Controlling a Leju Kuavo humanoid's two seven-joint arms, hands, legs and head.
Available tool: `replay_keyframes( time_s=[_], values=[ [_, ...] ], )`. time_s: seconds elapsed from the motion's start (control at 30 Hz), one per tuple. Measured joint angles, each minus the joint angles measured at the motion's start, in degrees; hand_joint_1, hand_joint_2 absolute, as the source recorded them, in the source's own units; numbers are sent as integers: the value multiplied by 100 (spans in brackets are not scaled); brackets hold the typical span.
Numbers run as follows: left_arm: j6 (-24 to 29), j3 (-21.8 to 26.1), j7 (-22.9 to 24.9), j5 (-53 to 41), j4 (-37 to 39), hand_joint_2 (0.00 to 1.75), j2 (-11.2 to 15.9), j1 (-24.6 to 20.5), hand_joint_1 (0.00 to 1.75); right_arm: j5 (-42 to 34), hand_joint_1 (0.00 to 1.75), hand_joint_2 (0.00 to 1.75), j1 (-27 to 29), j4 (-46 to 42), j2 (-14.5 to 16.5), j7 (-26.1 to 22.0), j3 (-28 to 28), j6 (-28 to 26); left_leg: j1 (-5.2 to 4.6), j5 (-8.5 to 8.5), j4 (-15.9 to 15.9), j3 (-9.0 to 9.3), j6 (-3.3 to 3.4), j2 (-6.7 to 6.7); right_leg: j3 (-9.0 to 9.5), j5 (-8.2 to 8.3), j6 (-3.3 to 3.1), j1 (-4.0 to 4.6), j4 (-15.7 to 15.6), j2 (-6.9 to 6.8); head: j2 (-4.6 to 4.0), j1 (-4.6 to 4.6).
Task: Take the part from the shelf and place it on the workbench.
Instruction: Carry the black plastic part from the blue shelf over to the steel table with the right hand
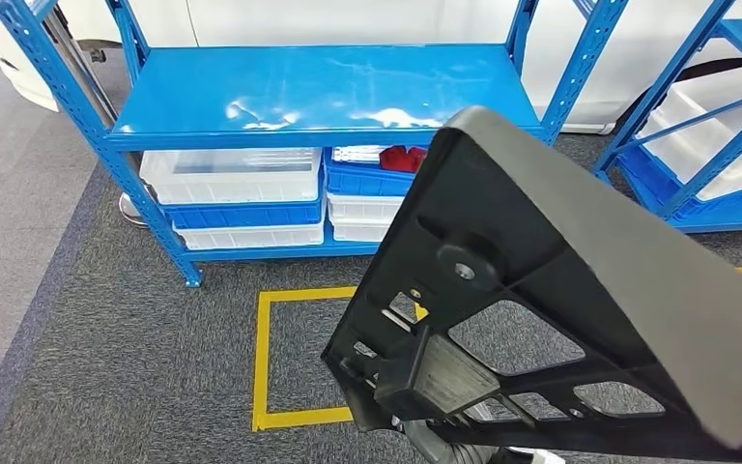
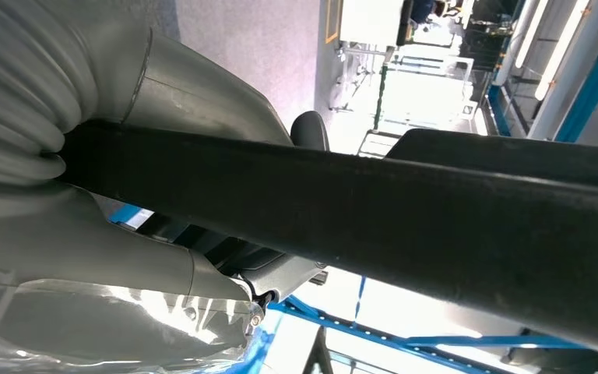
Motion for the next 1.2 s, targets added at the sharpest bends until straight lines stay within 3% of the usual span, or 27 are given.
replay_keyframes(
  time_s=[0.07, 0.13, 0.2, 0.27, 0.33, 0.4, 0.43, 0.47, 0.5, 0.57, 0.63, 0.73, 0.8, 0.9, 0.93, 0.97, 1.0, 1.03, 1.1, 1.17, 1.2],
  values=[
    [1, 0, 0, 0, -2, 175, -3, -3, 0, 0, 175, 175, -10, 5, -8, 0, 1, 0, -6, 41, 25, -59, -32, -7, 520, 257, -53, 9, -790, 6, 0, 0],
    [6, 0, 0, 1, -3, 175, -8, -5, 0, -3, 175, 175, -23, 7, -14, -2, 1, 1, -16, 80, 44, -94, -83, -12, 810, 370, -130, 43, -1306, 16, 0, -1],
    [17, 0, 1, 5, -4, 175, -10, -2, 0, -17, 175, 175, -25, 16, -24, -4, 0, 2, -15, 128, 40, -115, -151, -13, 798, 407, -203, 75, -1365, 19, 0, -1],
    [42, 2, 5, 23, -4, 175, -7, 8, 0, -48, 175, 175, -31, 36, -34, -4, 1, 6, -5, 85, 96, -164, -219, -13, 764, 483, -284, 56, -1407, -1, 0, 0],
    [76, 10, 15, 63, -4, 175, -2, 38, 0, -81, 175, 175, -47, 59, -37, -4, 13, 16, 2, -235, 503, -341, -275, -13, 706, 561, -357, 33, -1450, -24, 0, 0],
    [110, 34, 11, 114, -4, 175, 2, 88, 0, -96, 175, 175, -66, 87, -34, 2, 32, 42, 8, -676, 1266, -622, -320, -13, 625, 613, -386, 45, -1443, -32, 0, -1],
    [133, 50, -3, 138, -4, 175, 4, 116, 0, -96, 175, 175, -79, 104, -32, 8, 44, 64, 9, -797, 1555, -706, -334, -13, 587, 636, -385, 51, -1434, -34, 0, -1],
    [151, 63, -22, 155, -4, 175, 5, 144, 0, -96, 175, 175, -95, 121, -30, 16, 56, 91, 9, -814, 1652, -693, -342, -13, 554, 655, -379, 54, -1423, -35, 0, -1],
    [170, 74, -45, 169, -4, 175, 8, 168, 0, -96, 175, 175, -112, 138, -29, 23, 68, 114, 10, -725, 1510, -563, -342, -12, 529, 668, -371, 55, -1409, -36, 0, -1],
    [197, 85, -103, 175, -4, 175, 10, 192, 0, -96, 175, 175, -142, 161, -29, 30, 88, 151, 12, -435, 721, -67, -319, -11, 492, 680, -344, 59, -1365, -41, 0, -1],
    [206, 90, -160, 158, -4, 175, 7, 188, 0, -104, 175, 175, -149, 172, -37, 23, 97, 172, 0, -292, 122, 259, -246, -14, 450, 689, -294, 79, -1313, -46, 0, 0],
    [210, 90, -184, 133, -4, 175, -3, 194, 0, -143, 175, 175, -90, 175, -85, 2, 98, 138, -16, -253, 24, 278, -128, -3, 404, 726, -193, 88, -1292, -27, 0, 0],
    [222, 90, -184, 126, -4, 175, -10, 207, 0, -156, 175, 175, -33, 173, -129, -5, 98, 97, -1, -206, 0, 260, -52, 44, 332, 603, -124, 68, -1137, 0, 0, 0],
    [236, 90, -186, 114, -3, 175, -15, 225, 0, -157, 175, 175, 31, 169, -181, -9, 102, 55, 2, -167, -9, 204, 13, 138, -89, 45, -37, 33, -168, 10, 0, 0],
    [236, 90, -187, 103, -3, 175, -15, 232, 0, -157, 175, 175, 59, 169, -192, -8, 105, 35, -2, -162, -6, 187, 18, 172, -222, -79, -22, 24, 152, 10, 0, 0],
    [236, 90, -187, 88, -3, 175, -15, 239, 0, -157, 175, 175, 90, 166, -202, -8, 108, 15, -5, -159, -1, 176, 20, 208, -267, -98, -16, 17, 296, 8, 0, 0],
    [236, 90, -189, 72, -3, 175, -15, 243, 0, -157, 175, 175, 121, 157, -209, -7, 110, -3, -6, -159, 3, 171, 18, 246, -205, -12, -18, 12, 224, 3, 0, 0],
    [235, 90, -190, 60, -3, 175, -15, 245, 0, -157, 175, 175, 144, 140, -215, -7, 112, -15, -7, -162, 7, 174, 14, 284, -32, 157, -31, 10, -71, -22, 0, 0],
    [233, 90, -196, 43, -4, 175, -16, 244, 0, -155, 175, 175, 166, 93, -219, -5, 114, -32, -24, -173, 18, 184, -12, 358, 392, 462, -86, 44, -867, -208, 0, 0],
    [231, 90, -203, 18, -4, 175, -17, 240, 0, -152, 175, 175, 179, 42, -221, -3, 118, -60, -51, -181, 24, 183, -67, 439, 575, 548, -165, 96, -1280, -343, 0, -1],
    [229, 90, -205, 6, -4, 175, -17, 232, 0, -151, 175, 175, 190, 21, -222, -2, 120, -72, -61, -181, 23, 183, -98, 488, 563, 542, -201, 117, -1312, -320, 0, -1]
  ],
)
